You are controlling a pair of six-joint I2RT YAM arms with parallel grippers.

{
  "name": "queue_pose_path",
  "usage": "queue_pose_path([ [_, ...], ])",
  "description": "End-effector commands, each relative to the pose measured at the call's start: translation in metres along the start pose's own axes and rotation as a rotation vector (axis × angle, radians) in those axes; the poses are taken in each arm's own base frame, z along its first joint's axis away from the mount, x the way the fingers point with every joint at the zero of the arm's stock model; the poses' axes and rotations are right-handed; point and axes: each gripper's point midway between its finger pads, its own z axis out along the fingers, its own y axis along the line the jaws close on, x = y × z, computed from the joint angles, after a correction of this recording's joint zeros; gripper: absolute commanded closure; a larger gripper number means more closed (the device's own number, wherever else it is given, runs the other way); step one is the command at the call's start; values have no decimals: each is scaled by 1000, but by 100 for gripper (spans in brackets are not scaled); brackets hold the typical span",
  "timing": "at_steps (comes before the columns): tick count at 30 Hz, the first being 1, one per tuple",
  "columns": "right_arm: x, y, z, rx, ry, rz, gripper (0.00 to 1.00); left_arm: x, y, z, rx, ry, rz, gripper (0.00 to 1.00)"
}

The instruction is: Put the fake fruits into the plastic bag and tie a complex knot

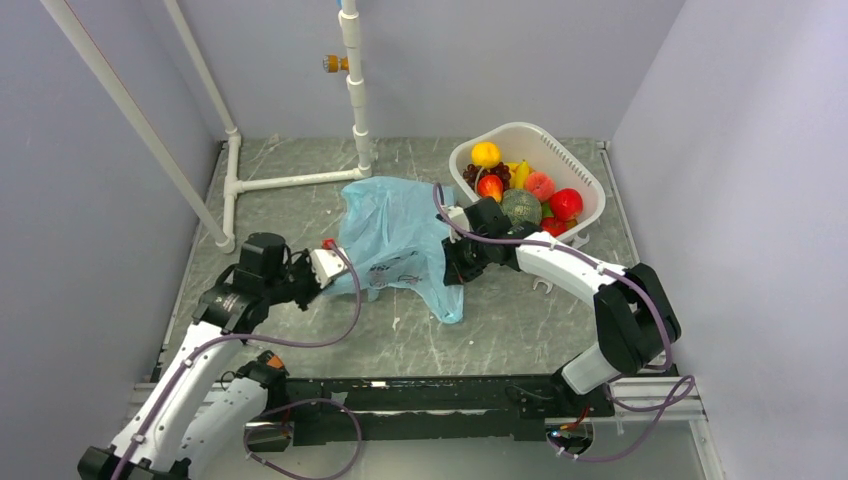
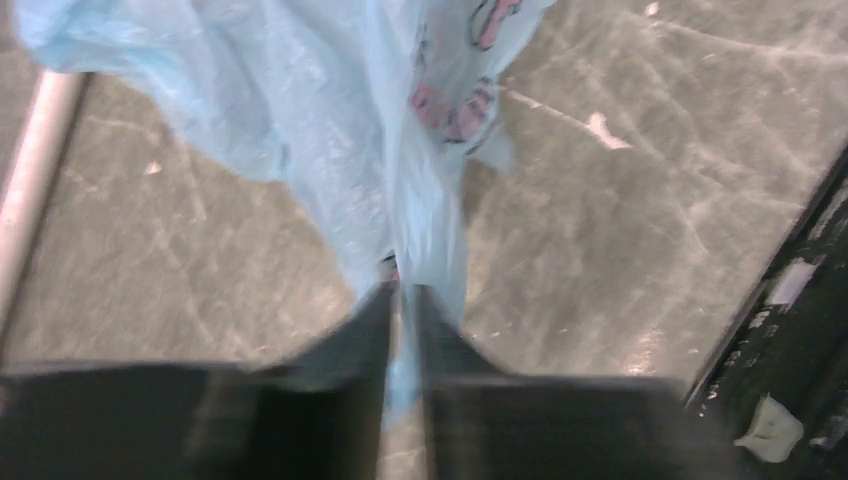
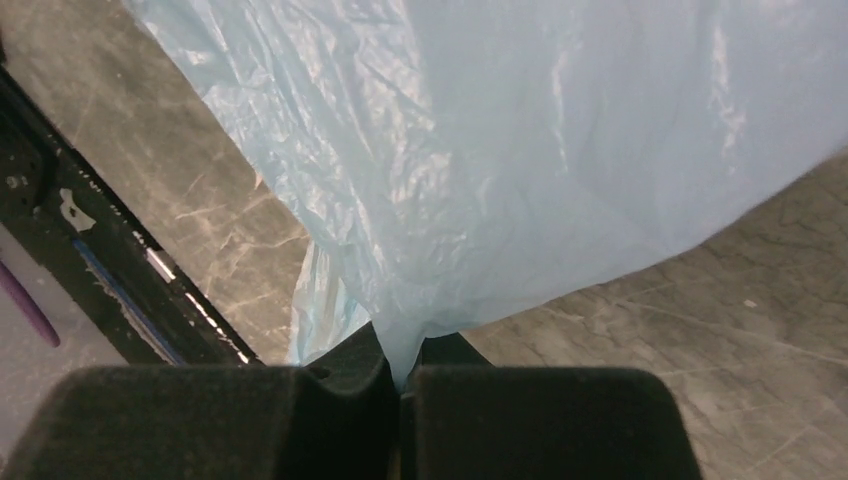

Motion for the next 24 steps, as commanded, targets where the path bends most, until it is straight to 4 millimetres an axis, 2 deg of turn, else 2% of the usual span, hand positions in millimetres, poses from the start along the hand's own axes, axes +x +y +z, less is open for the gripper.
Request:
queue_pose_path([
  [1,-26,21,-13,-71,-68,0,100,-34,-16,10,83,-103,40,39],
  [2,-30,22,-14,-69,-80,18,100,-49,-20,8,102,-146,7,9],
  [3,-34,25,-15,-76,-90,30,100,-65,-24,6,114,-196,-23,2],
  [5,-40,29,-16,-86,-105,55,100,-83,-38,11,131,-253,-32,1],
  [8,-46,35,-17,-102,-125,120,100,-79,-58,37,99,-236,49,1],
  [9,-46,37,-18,-112,-129,130,100,-76,-58,46,66,-220,54,1],
  [11,-47,40,-18,-126,-132,138,100,-67,-45,63,-32,-163,45,1],
  [13,-44,40,-20,-126,-129,126,100,-45,-23,79,-157,-26,40,1],
  [16,-36,42,-25,-136,-122,65,100,-27,16,84,-344,53,-8,0],
  [17,-33,41,-27,-137,-121,41,100,-30,23,83,-368,28,-5,5],
  [19,-25,37,-29,-119,-102,-19,100,-28,24,79,-356,10,23,22],
  [21,-18,27,-30,-75,-74,-78,100,-16,26,72,-322,40,10,48],
  [23,-10,9,-34,-16,-52,-140,100,-3,25,58,-256,75,-34,66],
  [24,-6,-2,-37,12,-40,-151,100,4,21,50,-201,91,-40,82],
])
